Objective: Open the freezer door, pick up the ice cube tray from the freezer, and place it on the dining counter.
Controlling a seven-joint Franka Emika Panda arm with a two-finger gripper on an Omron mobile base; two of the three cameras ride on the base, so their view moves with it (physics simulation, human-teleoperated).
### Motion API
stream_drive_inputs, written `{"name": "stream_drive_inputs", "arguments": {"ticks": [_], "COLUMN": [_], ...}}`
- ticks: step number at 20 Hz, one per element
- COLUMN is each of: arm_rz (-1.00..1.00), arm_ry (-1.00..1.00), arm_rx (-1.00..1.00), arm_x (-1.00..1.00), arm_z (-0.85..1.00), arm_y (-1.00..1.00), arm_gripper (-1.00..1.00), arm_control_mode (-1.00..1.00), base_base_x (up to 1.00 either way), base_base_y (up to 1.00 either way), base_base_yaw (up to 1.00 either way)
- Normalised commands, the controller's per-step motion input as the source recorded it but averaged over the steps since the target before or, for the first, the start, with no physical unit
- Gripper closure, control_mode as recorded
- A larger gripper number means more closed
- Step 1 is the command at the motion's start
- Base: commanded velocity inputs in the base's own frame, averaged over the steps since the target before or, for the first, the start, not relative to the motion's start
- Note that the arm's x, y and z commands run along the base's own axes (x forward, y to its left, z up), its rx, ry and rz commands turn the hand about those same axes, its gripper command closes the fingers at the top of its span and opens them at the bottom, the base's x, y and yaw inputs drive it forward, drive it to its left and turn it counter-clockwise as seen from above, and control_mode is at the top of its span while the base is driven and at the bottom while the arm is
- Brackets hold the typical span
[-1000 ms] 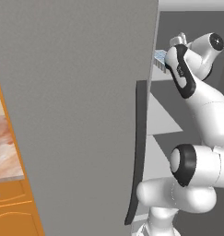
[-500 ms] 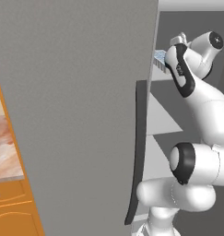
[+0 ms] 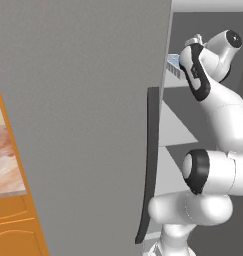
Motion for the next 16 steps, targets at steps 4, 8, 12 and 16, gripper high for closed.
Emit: {"name": "stream_drive_inputs", "arguments": {"ticks": [4,8,12,16], "arm_rz": [0.0,0.0,0.0,0.0], "arm_ry": [0.02,0.01,0.0,0.01], "arm_rx": [0.0,0.0,0.0,0.0], "arm_x": [0.5,0.5,0.5,0.4], "arm_z": [0.0,0.0,0.0,0.0], "arm_y": [0.0,0.0,0.0,0.0], "arm_gripper": [-1.0,-1.0,-1.0,-1.0], "arm_control_mode": [-1.0,-1.0,-1.0,-1.0], "base_base_x": [0.0,0.0,0.0,0.0], "base_base_y": [0.0,0.0,0.0,0.0], "base_base_yaw": [0.0,0.0,0.0,0.0]}}
